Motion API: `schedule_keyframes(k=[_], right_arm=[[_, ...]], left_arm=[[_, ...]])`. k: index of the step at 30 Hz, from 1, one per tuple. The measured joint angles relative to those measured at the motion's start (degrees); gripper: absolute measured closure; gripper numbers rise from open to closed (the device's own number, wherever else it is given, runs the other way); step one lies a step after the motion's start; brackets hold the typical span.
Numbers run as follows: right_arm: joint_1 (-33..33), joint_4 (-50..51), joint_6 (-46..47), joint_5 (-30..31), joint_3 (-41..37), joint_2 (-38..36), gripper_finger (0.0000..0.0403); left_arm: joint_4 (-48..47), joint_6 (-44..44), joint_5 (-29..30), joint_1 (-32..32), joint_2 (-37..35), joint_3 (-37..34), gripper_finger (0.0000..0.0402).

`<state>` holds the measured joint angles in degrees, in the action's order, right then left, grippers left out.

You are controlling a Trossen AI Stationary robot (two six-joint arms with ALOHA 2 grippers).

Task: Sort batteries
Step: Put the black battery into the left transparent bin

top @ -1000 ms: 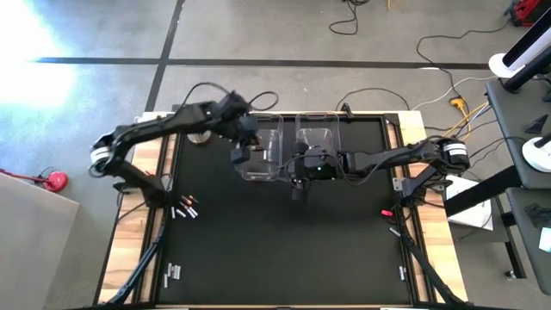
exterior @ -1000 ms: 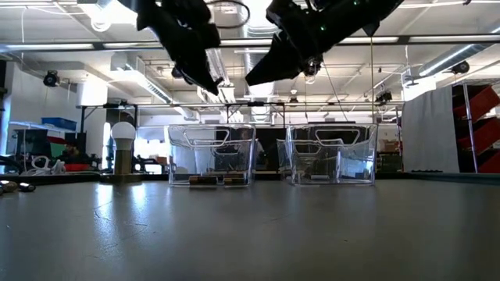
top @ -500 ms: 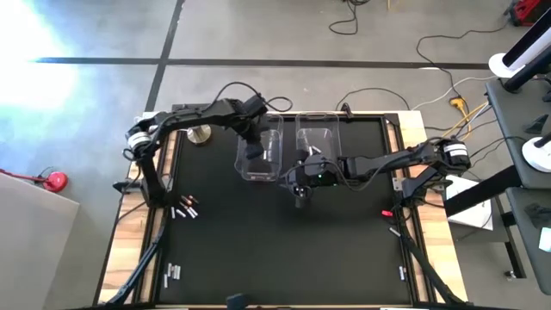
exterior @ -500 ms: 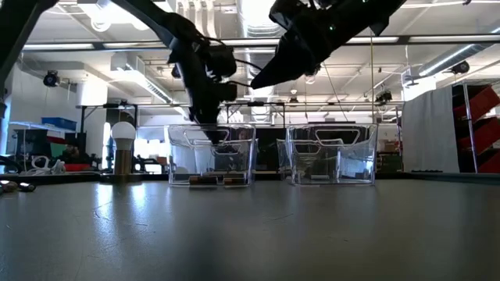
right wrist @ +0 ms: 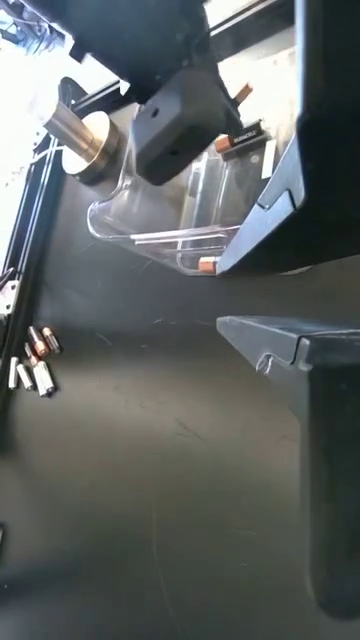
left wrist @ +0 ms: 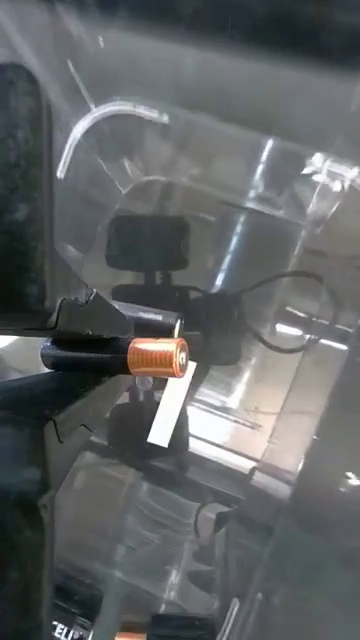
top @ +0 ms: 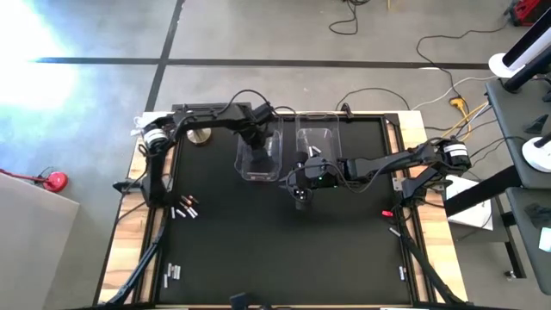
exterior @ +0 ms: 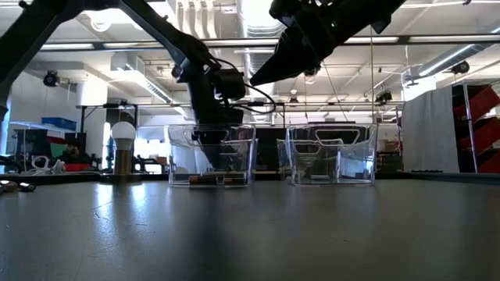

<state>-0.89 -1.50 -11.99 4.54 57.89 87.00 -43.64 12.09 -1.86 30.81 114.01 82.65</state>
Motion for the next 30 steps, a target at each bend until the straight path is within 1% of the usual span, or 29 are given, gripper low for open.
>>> schedule_keyframes(k=[4,9,21,25,30], right_arm=[[0.0,0.3,0.0,0.0,0.0,0.0,0.0344],[0.0,0.6,0.0,0.0,0.0,0.0,0.0339],[0.0,1.1,0.0,0.0,0.0,0.0,0.0325],[0.0,1.2,0.2,0.0,0.0,0.0,0.0332],[0.0,1.2,1.2,0.0,0.0,0.0,0.0344]], left_arm=[[0.1,-1.0,1.6,-0.2,1.5,0.0,0.0381],[0.5,-1.6,2.5,-0.4,2.0,0.1,0.0380],[1.3,-1.6,3.0,-1.3,3.5,0.2,0.0382],[1.4,-2.2,3.0,-1.9,3.5,0.2,0.0382],[1.6,-6.5,3.5,-2.9,3.5,0.2,0.0382]])
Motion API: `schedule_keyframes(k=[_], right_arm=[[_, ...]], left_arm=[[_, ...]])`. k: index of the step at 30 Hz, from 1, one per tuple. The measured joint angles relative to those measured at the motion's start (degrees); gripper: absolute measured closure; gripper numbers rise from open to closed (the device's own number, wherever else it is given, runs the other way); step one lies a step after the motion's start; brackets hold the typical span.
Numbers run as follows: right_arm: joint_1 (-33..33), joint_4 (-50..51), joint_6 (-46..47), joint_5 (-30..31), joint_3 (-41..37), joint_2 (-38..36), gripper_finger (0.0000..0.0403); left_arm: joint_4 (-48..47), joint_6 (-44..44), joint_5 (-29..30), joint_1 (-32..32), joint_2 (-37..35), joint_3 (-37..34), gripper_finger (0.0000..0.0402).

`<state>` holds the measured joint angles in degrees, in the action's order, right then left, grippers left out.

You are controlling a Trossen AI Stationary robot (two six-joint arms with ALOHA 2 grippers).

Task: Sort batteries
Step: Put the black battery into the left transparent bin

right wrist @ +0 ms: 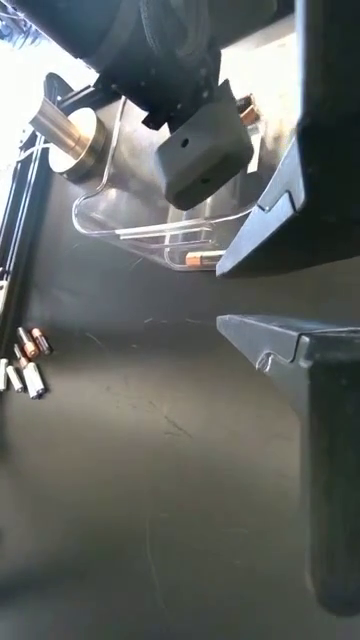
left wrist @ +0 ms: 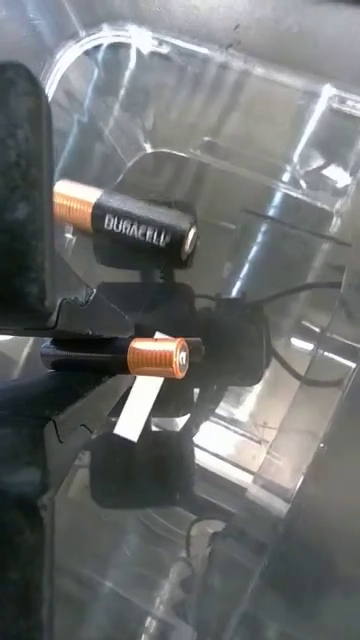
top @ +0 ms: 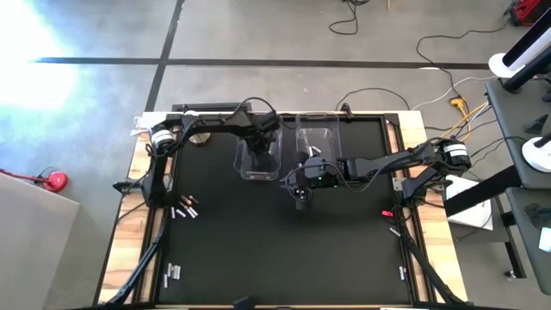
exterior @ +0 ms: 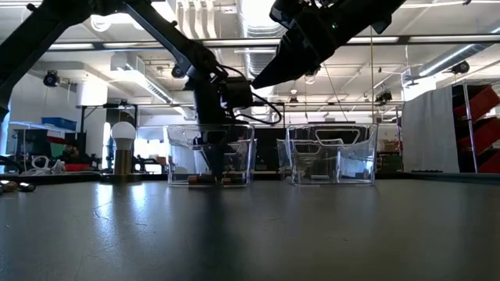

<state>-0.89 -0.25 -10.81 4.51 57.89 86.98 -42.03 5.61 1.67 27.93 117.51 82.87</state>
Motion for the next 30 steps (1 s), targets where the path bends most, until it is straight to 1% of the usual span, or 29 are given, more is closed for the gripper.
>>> schedule_keyframes(k=[17,24,30], right_arm=[[0.0,0.1,0.3,0.0,0.0,0.0,0.0351],[0.0,0.6,0.8,0.0,0.0,0.0,0.0351],[0.0,0.5,0.8,0.0,0.0,0.0,0.0351]], left_arm=[[0.0,-0.4,0.0,-0.6,0.0,0.0,0.0378],[-2.6,-0.8,-0.1,-0.8,0.0,0.0,0.0377],[-2.7,-0.9,-0.4,-1.0,0.0,0.0,0.0377]])
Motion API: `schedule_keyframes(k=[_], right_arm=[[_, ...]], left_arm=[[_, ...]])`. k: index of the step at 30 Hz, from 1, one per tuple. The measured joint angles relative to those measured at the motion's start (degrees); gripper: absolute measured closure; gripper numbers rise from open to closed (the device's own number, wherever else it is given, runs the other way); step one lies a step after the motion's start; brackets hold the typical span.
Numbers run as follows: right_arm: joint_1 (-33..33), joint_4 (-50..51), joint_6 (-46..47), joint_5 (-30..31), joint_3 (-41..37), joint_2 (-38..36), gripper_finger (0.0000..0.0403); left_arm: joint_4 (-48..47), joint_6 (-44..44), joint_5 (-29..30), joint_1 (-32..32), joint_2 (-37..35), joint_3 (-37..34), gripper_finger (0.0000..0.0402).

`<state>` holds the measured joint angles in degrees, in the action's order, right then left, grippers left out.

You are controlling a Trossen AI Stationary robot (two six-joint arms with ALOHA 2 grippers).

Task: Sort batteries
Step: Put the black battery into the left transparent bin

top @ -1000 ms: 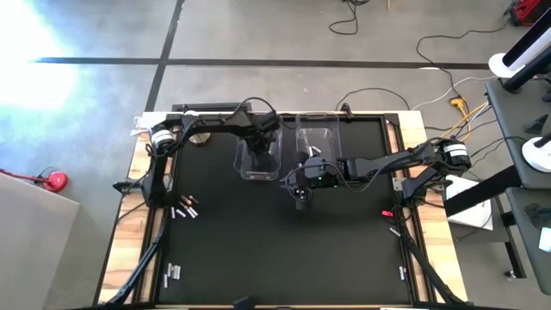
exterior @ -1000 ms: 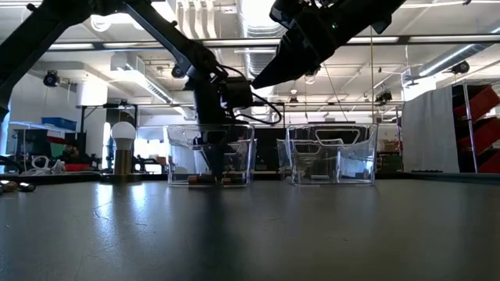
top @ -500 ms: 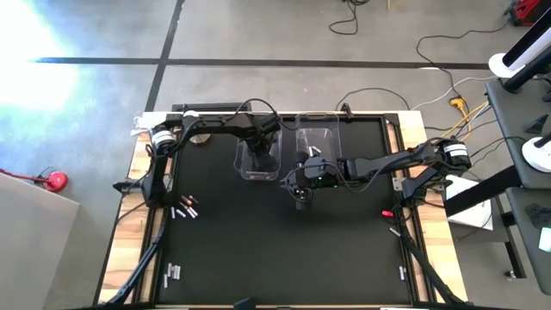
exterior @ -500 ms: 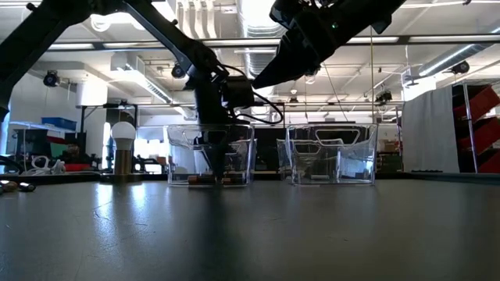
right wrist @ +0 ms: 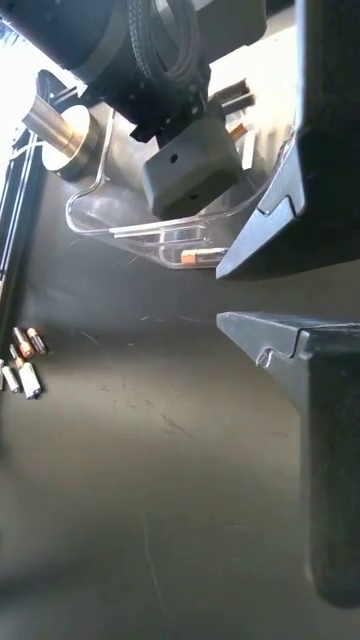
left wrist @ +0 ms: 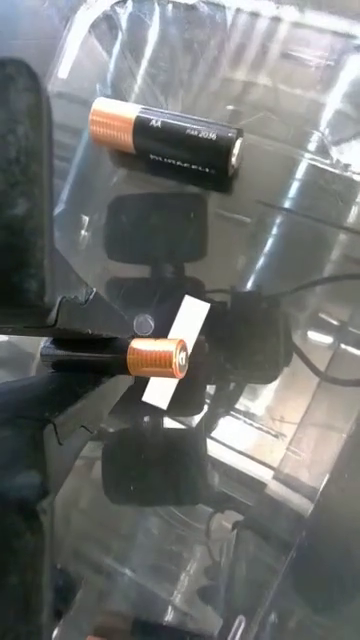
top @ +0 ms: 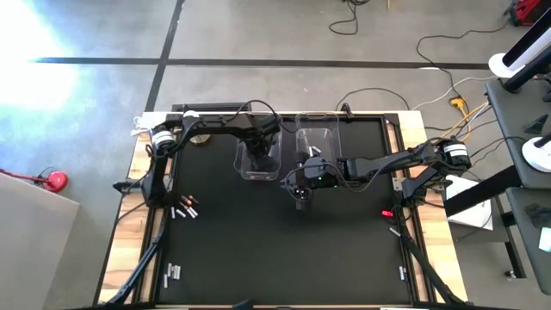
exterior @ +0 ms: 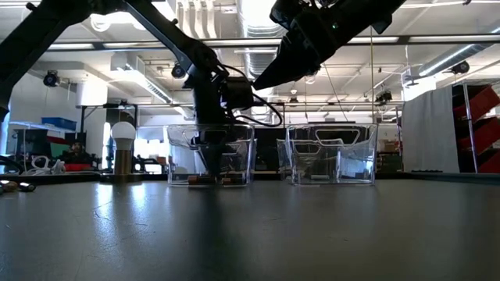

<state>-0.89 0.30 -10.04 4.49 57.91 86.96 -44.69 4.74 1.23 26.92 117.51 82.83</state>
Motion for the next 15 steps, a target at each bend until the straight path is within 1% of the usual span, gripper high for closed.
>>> schedule_keyframes(k=[8,15], right_arm=[[0.0,0.3,0.0,0.0,0.0,0.0,0.0351],[0.0,0.8,0.0,0.0,0.0,0.0,0.0351]], left_arm=[[-2.0,-0.8,-0.7,-0.3,0.0,0.0,0.0376],[-3.2,0.6,-0.8,-0.4,0.0,0.0,0.0376]])
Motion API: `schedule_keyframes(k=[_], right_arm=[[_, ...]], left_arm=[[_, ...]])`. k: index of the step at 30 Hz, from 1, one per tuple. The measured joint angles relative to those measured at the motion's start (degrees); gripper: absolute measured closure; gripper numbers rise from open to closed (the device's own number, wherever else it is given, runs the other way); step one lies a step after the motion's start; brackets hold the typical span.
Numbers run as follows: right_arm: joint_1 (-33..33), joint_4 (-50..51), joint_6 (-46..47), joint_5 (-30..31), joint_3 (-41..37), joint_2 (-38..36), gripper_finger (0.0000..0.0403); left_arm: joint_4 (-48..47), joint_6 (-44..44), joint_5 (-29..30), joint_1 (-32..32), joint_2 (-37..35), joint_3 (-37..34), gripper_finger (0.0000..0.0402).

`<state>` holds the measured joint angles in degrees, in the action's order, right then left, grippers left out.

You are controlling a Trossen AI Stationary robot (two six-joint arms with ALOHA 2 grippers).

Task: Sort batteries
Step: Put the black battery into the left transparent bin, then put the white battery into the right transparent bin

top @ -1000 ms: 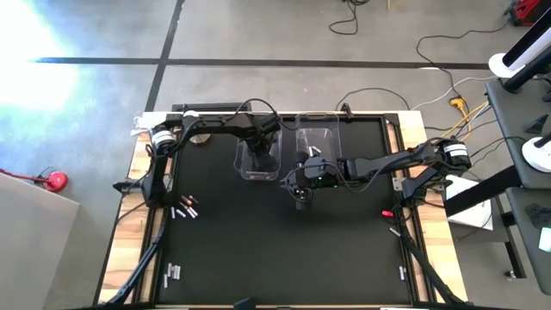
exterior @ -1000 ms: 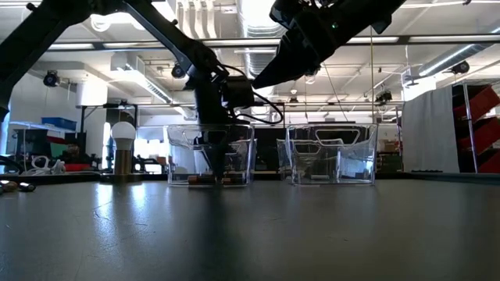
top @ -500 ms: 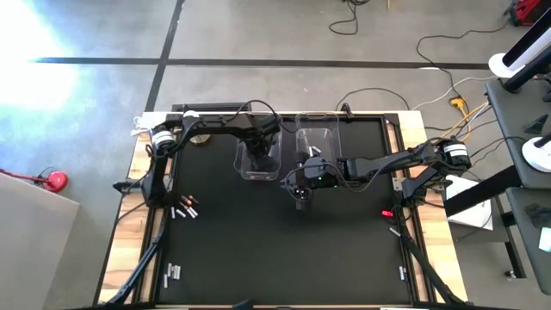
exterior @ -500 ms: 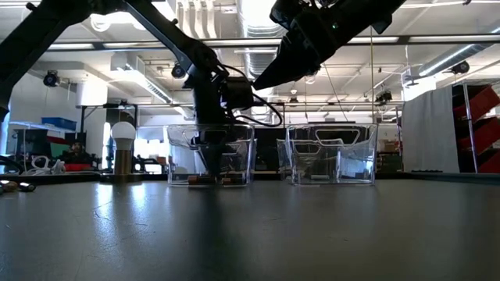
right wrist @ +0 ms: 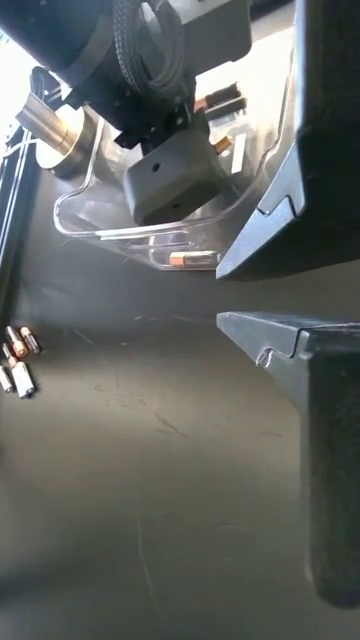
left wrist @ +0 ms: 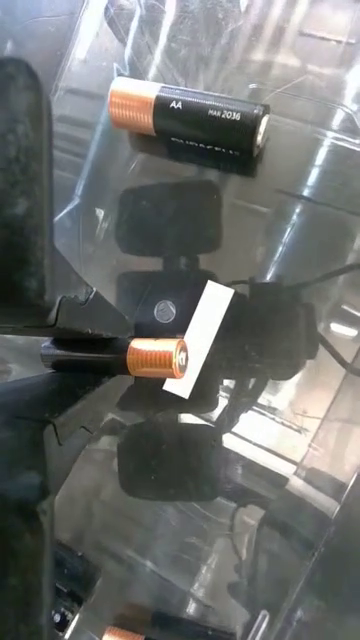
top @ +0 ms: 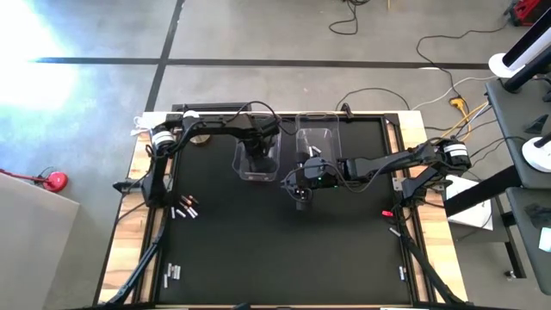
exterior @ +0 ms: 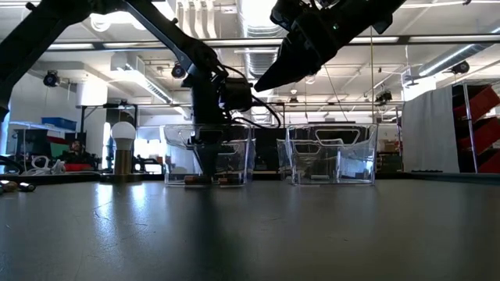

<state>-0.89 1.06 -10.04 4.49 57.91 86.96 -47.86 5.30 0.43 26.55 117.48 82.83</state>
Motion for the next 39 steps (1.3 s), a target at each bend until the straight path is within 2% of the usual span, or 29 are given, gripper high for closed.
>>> schedule_keyframes(k=[19,30,39], right_arm=[[0.0,0.4,-0.1,0.0,0.0,0.0,0.0351],[0.1,2.1,-1.5,0.1,0.0,0.0,0.0351],[0.1,3.2,-2.8,0.2,0.0,0.0,0.0351]], left_arm=[[0.6,-1.9,0.0,-0.3,0.0,0.1,0.0345],[2.0,-1.9,0.0,-0.6,-0.1,7.4,0.0345],[5.9,-3.1,-0.1,-1.2,-0.1,9.2,0.0345]])
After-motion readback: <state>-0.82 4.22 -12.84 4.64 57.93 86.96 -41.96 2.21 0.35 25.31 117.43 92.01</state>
